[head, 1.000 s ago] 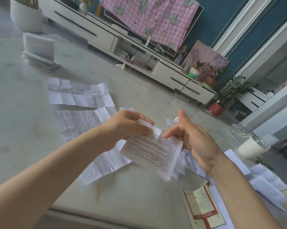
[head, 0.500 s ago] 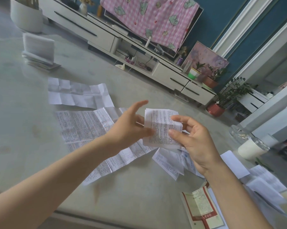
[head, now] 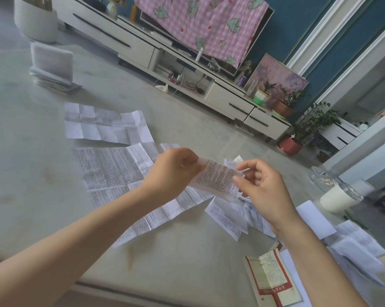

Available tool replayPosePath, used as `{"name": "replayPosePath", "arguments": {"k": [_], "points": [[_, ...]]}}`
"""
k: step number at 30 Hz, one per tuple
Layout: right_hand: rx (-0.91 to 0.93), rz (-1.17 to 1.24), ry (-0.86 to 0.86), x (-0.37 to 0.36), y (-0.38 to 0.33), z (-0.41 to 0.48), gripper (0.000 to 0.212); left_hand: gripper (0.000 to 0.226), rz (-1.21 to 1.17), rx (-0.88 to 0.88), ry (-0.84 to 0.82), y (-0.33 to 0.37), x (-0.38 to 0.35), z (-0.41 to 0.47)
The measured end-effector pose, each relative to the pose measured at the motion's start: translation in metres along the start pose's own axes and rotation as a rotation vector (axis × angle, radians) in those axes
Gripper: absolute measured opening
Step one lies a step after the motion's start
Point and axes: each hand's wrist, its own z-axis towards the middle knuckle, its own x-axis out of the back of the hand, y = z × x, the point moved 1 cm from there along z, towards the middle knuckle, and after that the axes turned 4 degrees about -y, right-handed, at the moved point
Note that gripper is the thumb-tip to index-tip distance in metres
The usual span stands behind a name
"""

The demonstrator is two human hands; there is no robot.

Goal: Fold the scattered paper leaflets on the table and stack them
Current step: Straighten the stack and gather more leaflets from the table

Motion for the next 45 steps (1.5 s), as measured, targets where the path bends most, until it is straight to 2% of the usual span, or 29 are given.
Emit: {"name": "replayPosePath", "arguments": {"k": [3, 5, 9, 11, 12, 15, 20, 24, 28, 33, 38, 41, 45], "points": [[-0.179, -0.029, 0.028, 0.010, 0.011, 0.001, 0.014, 0.015, -0.080, 0.077, -0.026, -0.001, 0.000, -0.001], [-0.302, -0.164, -0.002, 0.017, 0.022, 0.002, 0.013, 0.016, -0.123, 0.135, -0.025, -0.002, 0.002, 0.000], [-0.423, -0.753, -0.186, 0.015, 0.040, -0.004, 0.005, 0.017, -0.149, 0.200, -0.005, -0.003, 0.003, -0.001], [-0.421, -0.934, -0.267, 0.009, 0.047, -0.009, 0.006, 0.018, -0.142, 0.213, -0.005, -0.003, 0.003, -0.002], [-0.418, -0.970, -0.282, 0.007, 0.049, -0.011, 0.006, 0.019, -0.102, 0.204, -0.015, -0.003, 0.003, -0.002], [-0.406, -1.038, -0.267, 0.005, 0.051, -0.012, 0.025, 0.024, 0.201, 0.101, -0.108, -0.007, 0.001, -0.004], [-0.341, -0.943, -0.179, 0.011, 0.040, -0.010, 0.011, 0.070, 0.703, 0.111, -0.367, -0.018, -0.013, -0.015], [-0.283, -0.862, -0.063, 0.015, 0.034, -0.006, 0.013, 0.082, 0.894, 0.167, -0.428, -0.025, -0.018, -0.017], [-0.175, -0.794, 0.022, 0.014, 0.023, -0.008, 0.015, 0.073, 0.934, 0.203, -0.433, -0.028, -0.019, -0.017], [-0.083, -0.681, 0.020, 0.004, 0.012, -0.010, 0.016, 0.041, 1.037, 0.184, -0.401, -0.023, -0.017, -0.020], [-0.036, -0.568, 0.021, -0.005, 0.007, -0.007, 0.019, 0.046, 1.278, 0.166, -0.398, -0.019, -0.023, -0.026], [-0.056, -0.396, -0.031, -0.006, 0.001, -0.006, 0.021, 0.042, 1.236, 0.151, -0.371, -0.017, -0.019, -0.023], [-0.062, -0.272, -0.080, -0.009, -0.004, -0.003, 0.019, 0.017, 1.007, 0.094, -0.248, -0.004, -0.001, -0.014]]}}
